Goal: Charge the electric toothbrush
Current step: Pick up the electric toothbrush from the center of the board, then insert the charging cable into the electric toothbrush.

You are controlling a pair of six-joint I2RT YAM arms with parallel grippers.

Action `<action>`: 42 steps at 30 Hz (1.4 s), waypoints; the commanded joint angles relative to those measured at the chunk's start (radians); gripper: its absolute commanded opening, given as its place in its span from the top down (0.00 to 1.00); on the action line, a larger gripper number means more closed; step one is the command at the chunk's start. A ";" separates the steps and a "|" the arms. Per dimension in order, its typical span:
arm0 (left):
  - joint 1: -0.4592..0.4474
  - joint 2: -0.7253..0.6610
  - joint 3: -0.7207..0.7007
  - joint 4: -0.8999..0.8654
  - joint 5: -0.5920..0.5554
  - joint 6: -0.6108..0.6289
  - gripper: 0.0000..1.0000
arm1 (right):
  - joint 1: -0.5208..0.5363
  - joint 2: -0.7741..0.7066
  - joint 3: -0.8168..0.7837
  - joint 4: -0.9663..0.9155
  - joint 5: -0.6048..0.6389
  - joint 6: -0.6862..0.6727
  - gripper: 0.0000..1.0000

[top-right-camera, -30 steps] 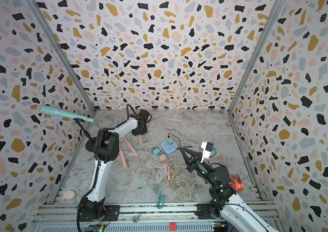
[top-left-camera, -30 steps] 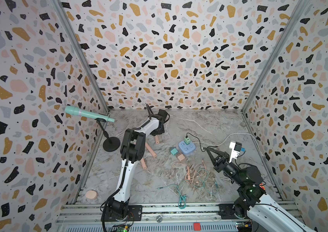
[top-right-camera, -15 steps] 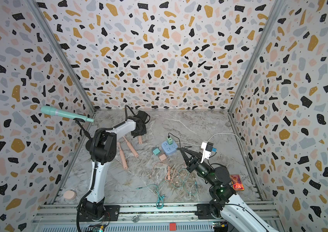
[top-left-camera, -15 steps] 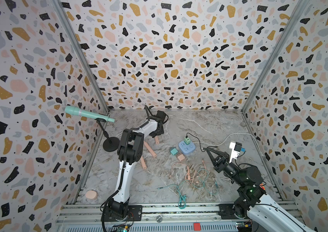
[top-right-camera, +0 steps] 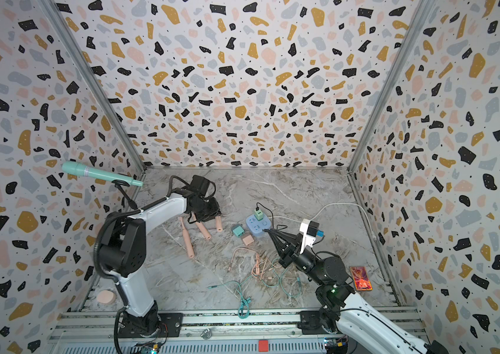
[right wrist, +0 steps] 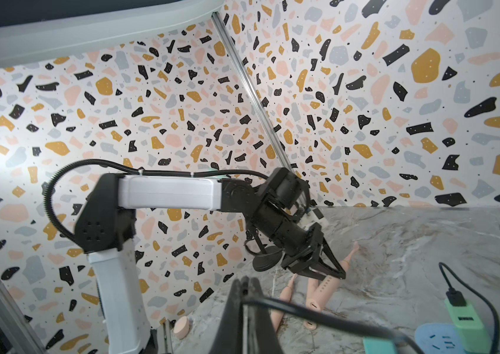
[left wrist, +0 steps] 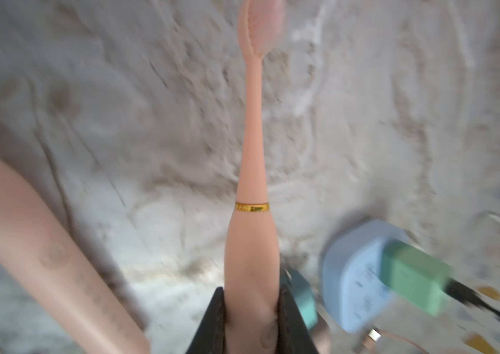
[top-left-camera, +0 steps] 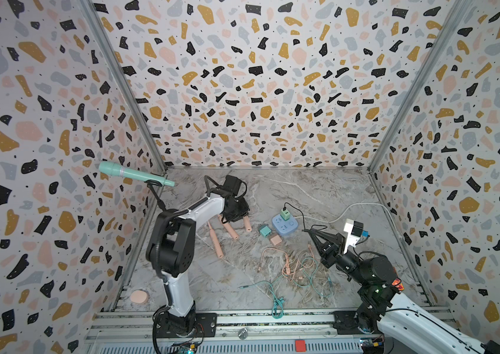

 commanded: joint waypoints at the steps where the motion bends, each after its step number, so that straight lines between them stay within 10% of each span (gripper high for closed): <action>1: 0.003 -0.162 -0.143 0.338 0.166 -0.293 1.00 | 0.061 0.069 -0.002 0.158 0.073 -0.137 1.00; 15: -0.151 -0.633 -0.670 1.248 -0.207 -0.764 1.00 | 0.190 0.346 -0.038 0.584 0.400 0.303 1.00; 24: -0.437 -0.728 -0.775 1.468 -0.662 -0.673 1.00 | 0.292 0.501 0.007 0.696 0.616 0.475 1.00; 42: -0.622 -0.695 -0.785 1.371 -0.927 -0.939 1.00 | 0.542 0.639 0.131 0.835 0.763 -0.147 1.00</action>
